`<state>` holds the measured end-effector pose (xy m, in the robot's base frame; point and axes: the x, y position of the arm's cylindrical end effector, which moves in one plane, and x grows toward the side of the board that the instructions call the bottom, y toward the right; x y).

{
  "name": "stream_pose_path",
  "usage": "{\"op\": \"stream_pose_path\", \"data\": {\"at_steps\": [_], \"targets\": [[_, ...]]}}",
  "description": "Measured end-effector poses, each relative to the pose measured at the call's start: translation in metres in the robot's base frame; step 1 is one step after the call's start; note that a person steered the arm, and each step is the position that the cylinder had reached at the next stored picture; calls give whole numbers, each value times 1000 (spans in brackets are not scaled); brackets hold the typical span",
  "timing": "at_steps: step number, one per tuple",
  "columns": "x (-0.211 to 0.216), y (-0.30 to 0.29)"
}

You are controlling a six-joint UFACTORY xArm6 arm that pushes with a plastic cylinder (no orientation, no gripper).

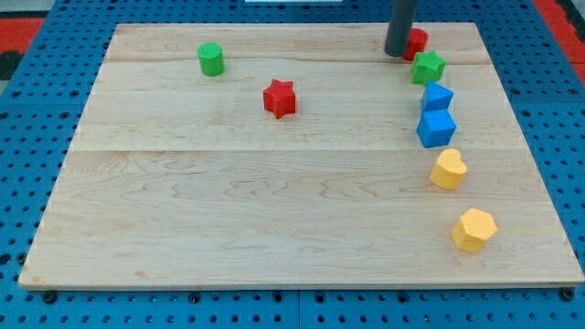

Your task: Push the green circle above the red circle

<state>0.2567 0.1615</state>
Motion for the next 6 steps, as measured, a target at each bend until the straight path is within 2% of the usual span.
{"op": "stream_pose_path", "data": {"at_steps": [1,2,3,4,5,6], "targets": [[0,10],[10,-60],[64,-144],[75,-234],[72,-271],[64,-334]]}}
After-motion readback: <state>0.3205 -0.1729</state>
